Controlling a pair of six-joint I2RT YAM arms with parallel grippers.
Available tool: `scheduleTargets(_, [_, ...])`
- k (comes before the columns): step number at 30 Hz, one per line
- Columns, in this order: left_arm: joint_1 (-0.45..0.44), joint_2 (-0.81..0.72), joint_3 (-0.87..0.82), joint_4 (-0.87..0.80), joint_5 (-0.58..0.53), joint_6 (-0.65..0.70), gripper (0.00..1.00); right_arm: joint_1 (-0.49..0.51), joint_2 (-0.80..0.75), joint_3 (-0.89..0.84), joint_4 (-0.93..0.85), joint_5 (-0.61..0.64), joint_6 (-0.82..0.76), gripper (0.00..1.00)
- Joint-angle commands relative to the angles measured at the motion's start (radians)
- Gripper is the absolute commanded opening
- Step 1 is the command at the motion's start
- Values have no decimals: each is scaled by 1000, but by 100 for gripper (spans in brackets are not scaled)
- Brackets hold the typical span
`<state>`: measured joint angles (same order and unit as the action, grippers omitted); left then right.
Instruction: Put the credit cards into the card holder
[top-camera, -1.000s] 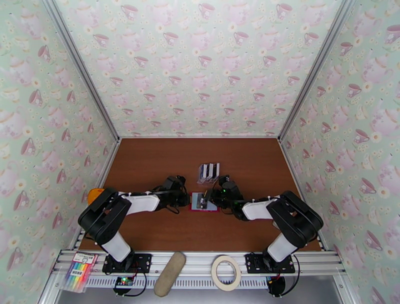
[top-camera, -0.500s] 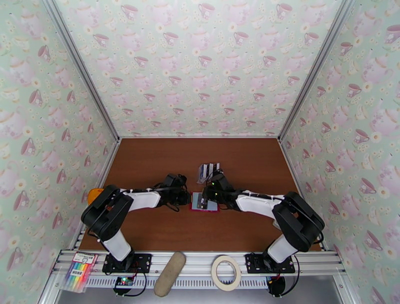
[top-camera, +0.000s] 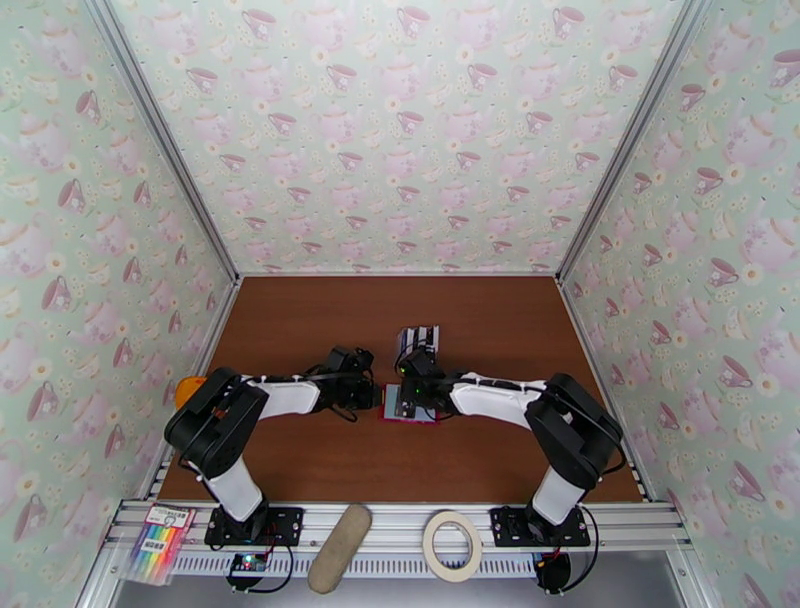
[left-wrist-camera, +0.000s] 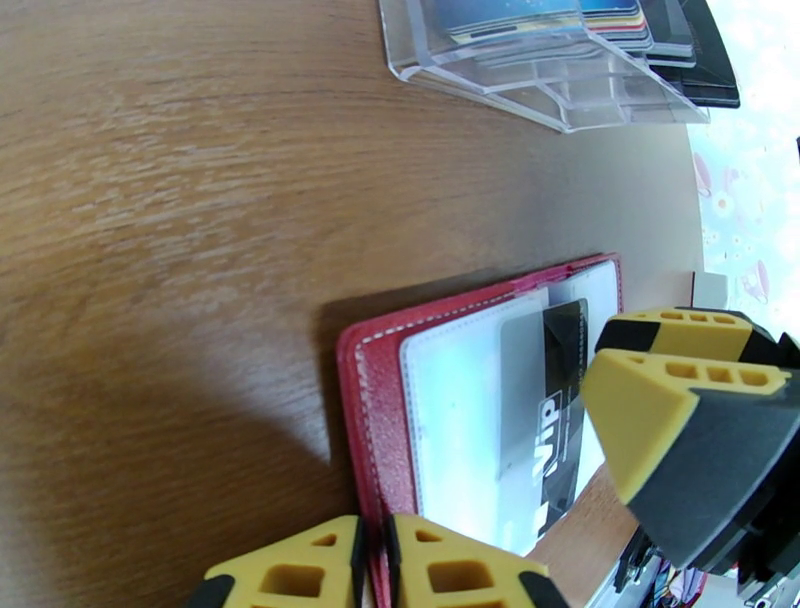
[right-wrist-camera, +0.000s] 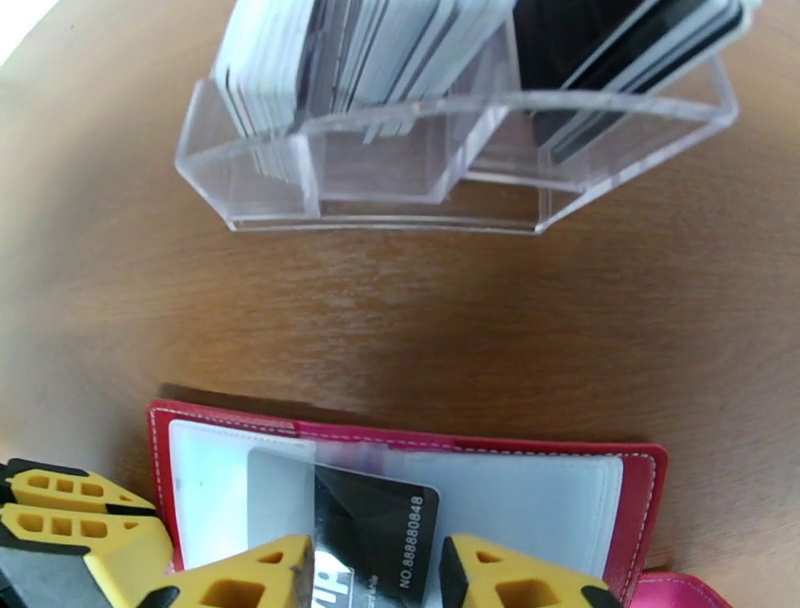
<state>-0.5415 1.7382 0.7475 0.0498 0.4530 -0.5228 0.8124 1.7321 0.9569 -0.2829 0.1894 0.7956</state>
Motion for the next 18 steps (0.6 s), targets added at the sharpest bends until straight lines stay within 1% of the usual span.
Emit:
scheduleTargets(1, [1,62,-20,-28,-28,21,15,4,20,34,-38,38,-10,40])
scheduleTargets(18, [12,66,-17,-27,-12,21,16,5,57,72,-28,9,-15,40])
